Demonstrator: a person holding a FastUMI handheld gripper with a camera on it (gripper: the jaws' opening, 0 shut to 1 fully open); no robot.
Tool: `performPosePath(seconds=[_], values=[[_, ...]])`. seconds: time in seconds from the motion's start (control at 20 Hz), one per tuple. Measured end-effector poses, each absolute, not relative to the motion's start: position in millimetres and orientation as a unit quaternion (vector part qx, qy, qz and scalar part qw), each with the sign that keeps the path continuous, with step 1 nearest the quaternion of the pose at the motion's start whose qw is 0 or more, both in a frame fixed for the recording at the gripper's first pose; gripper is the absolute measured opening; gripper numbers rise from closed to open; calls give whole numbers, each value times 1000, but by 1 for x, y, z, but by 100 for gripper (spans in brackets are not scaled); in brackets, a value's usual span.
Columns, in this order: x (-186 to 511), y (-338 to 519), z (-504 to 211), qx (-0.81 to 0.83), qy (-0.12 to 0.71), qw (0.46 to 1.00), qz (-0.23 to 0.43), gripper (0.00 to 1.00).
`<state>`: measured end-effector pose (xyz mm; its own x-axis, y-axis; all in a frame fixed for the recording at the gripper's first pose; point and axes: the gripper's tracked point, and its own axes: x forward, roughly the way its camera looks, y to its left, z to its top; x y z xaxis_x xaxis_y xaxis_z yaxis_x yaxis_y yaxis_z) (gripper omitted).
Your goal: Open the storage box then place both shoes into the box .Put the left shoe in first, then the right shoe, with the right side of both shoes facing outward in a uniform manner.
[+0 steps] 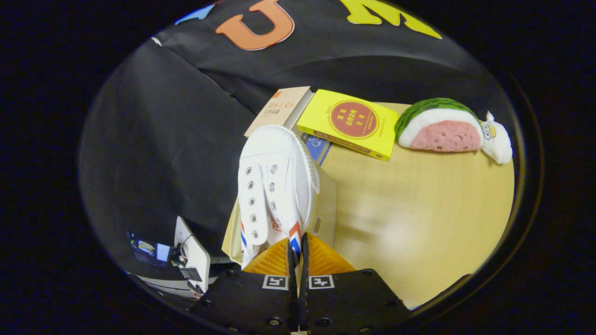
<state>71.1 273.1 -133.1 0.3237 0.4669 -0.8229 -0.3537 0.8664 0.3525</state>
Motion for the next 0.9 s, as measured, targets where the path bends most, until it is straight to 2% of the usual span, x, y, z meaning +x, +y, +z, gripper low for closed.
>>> performPosePath(seconds=[0.15,0.5,0.9], values=[[74,303,-166,43,534,814,224,1],[66,312,-224,7,545,826,146,1],[80,326,-246,-24,550,826,123,1]])
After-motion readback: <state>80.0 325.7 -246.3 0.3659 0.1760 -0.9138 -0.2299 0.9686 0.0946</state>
